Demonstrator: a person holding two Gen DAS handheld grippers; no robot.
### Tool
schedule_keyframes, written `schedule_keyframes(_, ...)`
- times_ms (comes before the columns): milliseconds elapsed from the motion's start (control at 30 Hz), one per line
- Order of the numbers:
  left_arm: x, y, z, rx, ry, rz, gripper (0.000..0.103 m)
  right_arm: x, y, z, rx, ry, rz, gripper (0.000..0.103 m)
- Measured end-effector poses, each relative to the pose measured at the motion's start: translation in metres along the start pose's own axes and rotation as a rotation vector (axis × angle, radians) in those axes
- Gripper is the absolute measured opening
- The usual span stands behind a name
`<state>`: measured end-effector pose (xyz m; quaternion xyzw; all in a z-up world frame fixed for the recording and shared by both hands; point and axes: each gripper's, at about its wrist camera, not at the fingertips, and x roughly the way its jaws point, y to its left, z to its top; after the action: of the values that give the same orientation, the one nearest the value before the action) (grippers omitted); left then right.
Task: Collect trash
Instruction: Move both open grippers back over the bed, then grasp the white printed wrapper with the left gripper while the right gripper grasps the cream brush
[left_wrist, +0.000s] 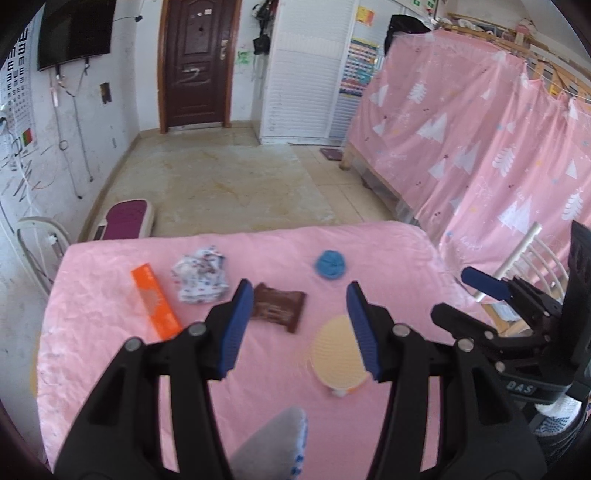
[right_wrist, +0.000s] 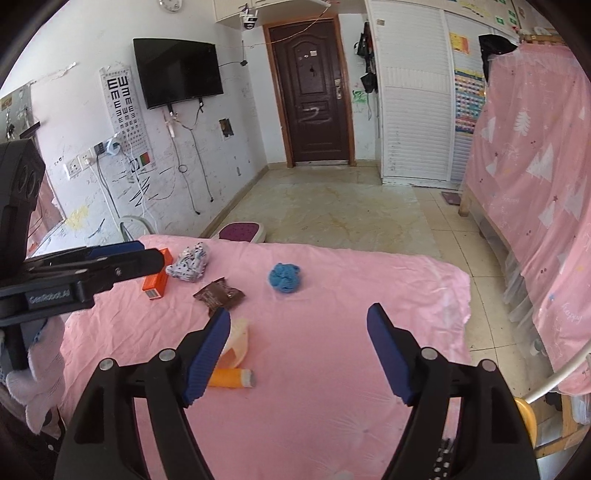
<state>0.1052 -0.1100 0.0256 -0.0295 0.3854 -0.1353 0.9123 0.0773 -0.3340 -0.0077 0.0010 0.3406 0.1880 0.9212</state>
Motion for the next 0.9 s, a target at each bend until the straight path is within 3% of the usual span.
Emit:
schedule_keyframes(300, 0.024, 0.037, 0.014, 0.017, 0.050, 0.071, 0.050, 0.028, 0.025, -0.002, -0.029, 0.058, 0.059, 0.067)
schedule_keyframes(400, 0.037, 0.046, 0.021, 0.026, 0.075, 0.086, 0.059, 0.037, 0.033, -0.006, -0.036, 0.079, 0.078, 0.067)
schedule_keyframes(700, 0.081, 0.068, 0.030, 0.021, 0.159, 0.113, 0.060, 0.070, 0.047, -0.013, -0.055, 0.152, 0.108, 0.067)
schedule_keyframes(767, 0.093, 0.072, 0.030, 0.017, 0.179, 0.119, 0.069, 0.076, 0.050, -0.014, -0.057, 0.168, 0.112, 0.067)
schedule_keyframes(900, 0.109, 0.075, 0.030, 0.008, 0.209, 0.125, 0.071, 0.089, 0.055, -0.016, -0.075, 0.201, 0.115, 0.067)
